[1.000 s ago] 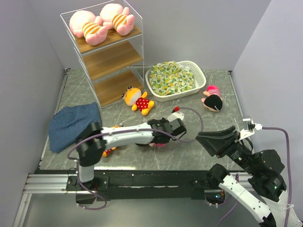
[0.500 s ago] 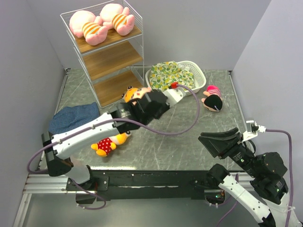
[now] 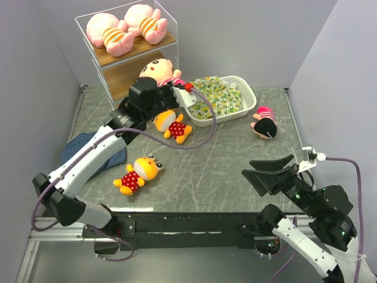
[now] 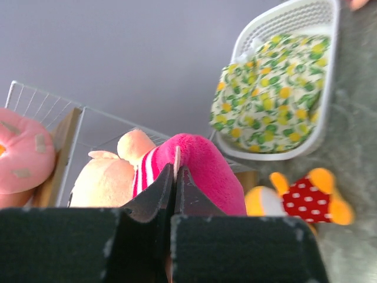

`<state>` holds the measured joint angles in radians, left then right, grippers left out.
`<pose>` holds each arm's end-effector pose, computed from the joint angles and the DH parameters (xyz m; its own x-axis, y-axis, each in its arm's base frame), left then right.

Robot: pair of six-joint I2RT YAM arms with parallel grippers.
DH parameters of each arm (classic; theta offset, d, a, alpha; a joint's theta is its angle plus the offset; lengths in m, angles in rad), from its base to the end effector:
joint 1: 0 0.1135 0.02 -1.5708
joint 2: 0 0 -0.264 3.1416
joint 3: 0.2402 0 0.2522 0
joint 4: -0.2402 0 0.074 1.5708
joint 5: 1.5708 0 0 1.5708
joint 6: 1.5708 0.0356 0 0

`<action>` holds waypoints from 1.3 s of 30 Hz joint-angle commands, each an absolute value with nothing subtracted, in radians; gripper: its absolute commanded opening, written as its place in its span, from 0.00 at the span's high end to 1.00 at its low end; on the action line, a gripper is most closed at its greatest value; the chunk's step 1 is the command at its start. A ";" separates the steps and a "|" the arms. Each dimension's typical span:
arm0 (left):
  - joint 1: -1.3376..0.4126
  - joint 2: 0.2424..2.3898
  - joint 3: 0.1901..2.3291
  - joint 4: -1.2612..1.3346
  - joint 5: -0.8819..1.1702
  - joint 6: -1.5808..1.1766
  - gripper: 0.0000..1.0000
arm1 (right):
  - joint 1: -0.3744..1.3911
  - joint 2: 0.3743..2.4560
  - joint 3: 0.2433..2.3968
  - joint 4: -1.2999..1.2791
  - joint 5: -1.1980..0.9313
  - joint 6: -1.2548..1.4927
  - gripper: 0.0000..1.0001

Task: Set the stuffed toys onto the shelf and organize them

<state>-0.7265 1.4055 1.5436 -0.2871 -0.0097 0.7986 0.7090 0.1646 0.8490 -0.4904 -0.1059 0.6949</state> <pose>0.2389 -0.2118 0.4508 0.3933 0.6088 -0.6889 0.5379 0.4553 0.7095 0.0118 0.0151 0.3792 -0.3526 0.5365 -0.7667 -0.6515 0.4475 0.6127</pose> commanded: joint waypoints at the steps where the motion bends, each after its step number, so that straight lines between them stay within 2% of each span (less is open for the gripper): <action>1: -0.641 1.437 1.575 -0.180 0.156 0.902 0.99 | 0.713 0.210 0.880 -0.457 -0.078 0.672 0.00; 21: -0.437 1.591 1.558 -0.074 0.387 0.996 0.99 | 0.712 0.295 0.828 -0.345 -0.097 0.670 0.00; 29: -0.403 1.666 1.580 -0.049 0.373 1.054 0.99 | 0.712 0.348 0.824 -0.308 -0.097 0.660 0.00; 39: -0.391 1.718 1.549 0.066 0.298 1.141 0.92 | 0.713 0.417 0.808 -0.264 -0.110 0.657 0.00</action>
